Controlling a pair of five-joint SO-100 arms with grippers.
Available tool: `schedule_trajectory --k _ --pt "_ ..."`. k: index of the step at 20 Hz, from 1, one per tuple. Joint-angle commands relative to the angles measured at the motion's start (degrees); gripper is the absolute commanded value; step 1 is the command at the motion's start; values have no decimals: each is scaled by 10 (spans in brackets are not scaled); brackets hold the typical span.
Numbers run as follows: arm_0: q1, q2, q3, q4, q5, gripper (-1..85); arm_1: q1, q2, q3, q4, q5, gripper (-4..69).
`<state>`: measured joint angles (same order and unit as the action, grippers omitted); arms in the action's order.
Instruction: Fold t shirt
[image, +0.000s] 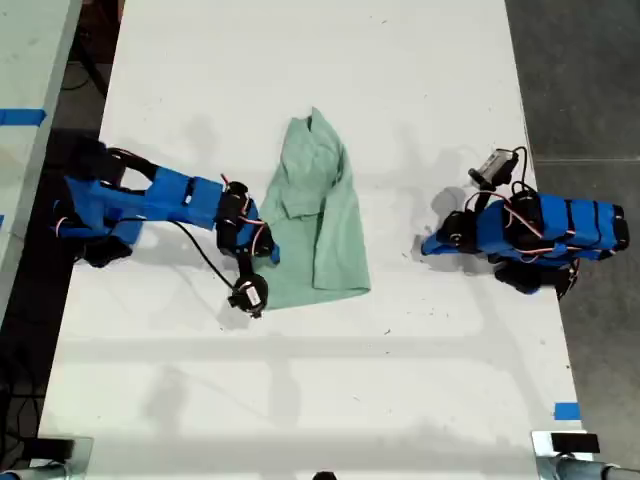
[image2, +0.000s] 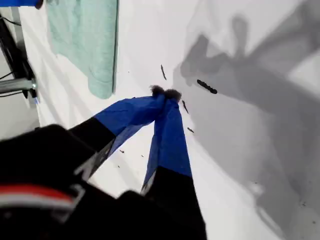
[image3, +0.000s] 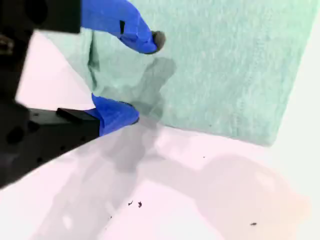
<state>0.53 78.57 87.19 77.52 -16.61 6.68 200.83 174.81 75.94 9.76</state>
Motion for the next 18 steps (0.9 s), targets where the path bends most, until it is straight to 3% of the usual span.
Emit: schedule_trajectory --k 1,7,10,11,12,18 --pt "-7 -44 -60 28 -13 170 -6 4 7 -1 -5 -25" --pt "4 -17 -51 74 -67 171 -6 4 7 -1 -6 -25" --pt "-4 -53 -59 74 -47 148 -6 4 7 -1 -6 -25" --pt "-7 -66 -63 72 -39 103 -6 4 7 -1 -6 -25" --pt "-11 -78 -69 72 -28 -1 -6 4 7 -1 -6 -25" --pt "-37 -35 -145 129 46 -1 -5 4 7 -1 -7 -25"
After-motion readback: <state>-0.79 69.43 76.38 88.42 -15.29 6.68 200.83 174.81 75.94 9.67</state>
